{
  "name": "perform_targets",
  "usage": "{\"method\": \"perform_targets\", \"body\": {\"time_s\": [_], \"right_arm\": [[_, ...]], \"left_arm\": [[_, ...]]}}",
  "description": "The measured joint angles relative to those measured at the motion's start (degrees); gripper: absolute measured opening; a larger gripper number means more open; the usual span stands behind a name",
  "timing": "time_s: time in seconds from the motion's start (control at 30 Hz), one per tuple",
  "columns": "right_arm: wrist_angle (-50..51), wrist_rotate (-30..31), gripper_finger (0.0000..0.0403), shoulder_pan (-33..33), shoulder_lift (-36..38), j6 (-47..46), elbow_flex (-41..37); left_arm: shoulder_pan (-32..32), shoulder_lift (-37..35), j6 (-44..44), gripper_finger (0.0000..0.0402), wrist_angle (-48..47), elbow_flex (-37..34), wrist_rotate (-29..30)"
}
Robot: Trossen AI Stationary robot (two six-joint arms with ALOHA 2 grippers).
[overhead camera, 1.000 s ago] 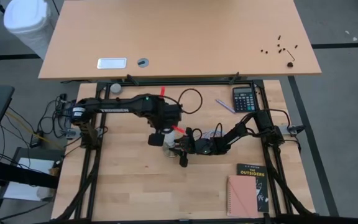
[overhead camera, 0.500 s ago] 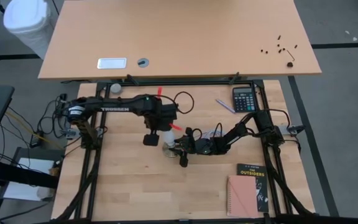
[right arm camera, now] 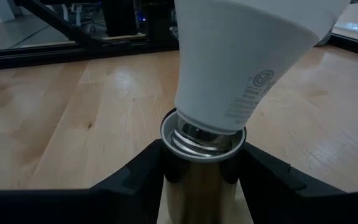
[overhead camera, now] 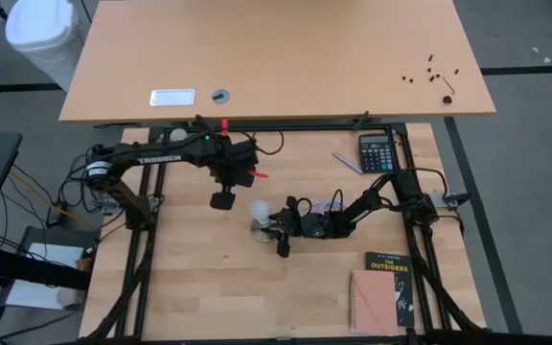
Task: Screw lightbulb
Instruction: Insert the light bulb into the lamp
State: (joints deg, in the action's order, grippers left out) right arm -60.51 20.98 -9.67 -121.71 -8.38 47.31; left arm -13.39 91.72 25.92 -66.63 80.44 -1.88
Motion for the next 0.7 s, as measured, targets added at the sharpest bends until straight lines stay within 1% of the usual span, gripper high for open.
{"method": "perform_targets", "body": {"time_s": [0.1, 0.17, 0.23, 0.43, 0.57, 0.7], "right_arm": [[-0.2, 0.0, 0.0186, 0.0, 0.0, 0.0, 0.0], [-0.2, 0.0, 0.0186, 0.0, 0.0, 0.0, 0.0], [-0.2, 0.0, 0.0186, 0.0, 0.0, -0.2, 0.0], [-0.2, 0.0, 0.0186, 0.0, 0.0, -0.1, 0.0], [-0.1, 0.0, 0.0186, 0.0, 0.0, 0.0, 0.0], [-0.1, 0.0, 0.0186, 0.0, 0.0, 0.0, 0.0]], "left_arm": [[0.3, 0.3, 9.0, 0.0340, 0.8, 0.0, 4.1], [0.6, 0.5, 16.4, 0.0340, 1.3, 0.0, 4.9], [1.1, 0.7, 24.6, 0.0339, 2.4, -0.1, 4.9], [3.2, 1.4, 46.0, 0.0339, 5.1, 0.0, 2.4], [5.0, 2.2, 54.6, 0.0339, 9.2, 0.0, 2.3], [6.7, 3.1, 61.1, 0.0339, 12.0, 0.0, 2.9]]}}
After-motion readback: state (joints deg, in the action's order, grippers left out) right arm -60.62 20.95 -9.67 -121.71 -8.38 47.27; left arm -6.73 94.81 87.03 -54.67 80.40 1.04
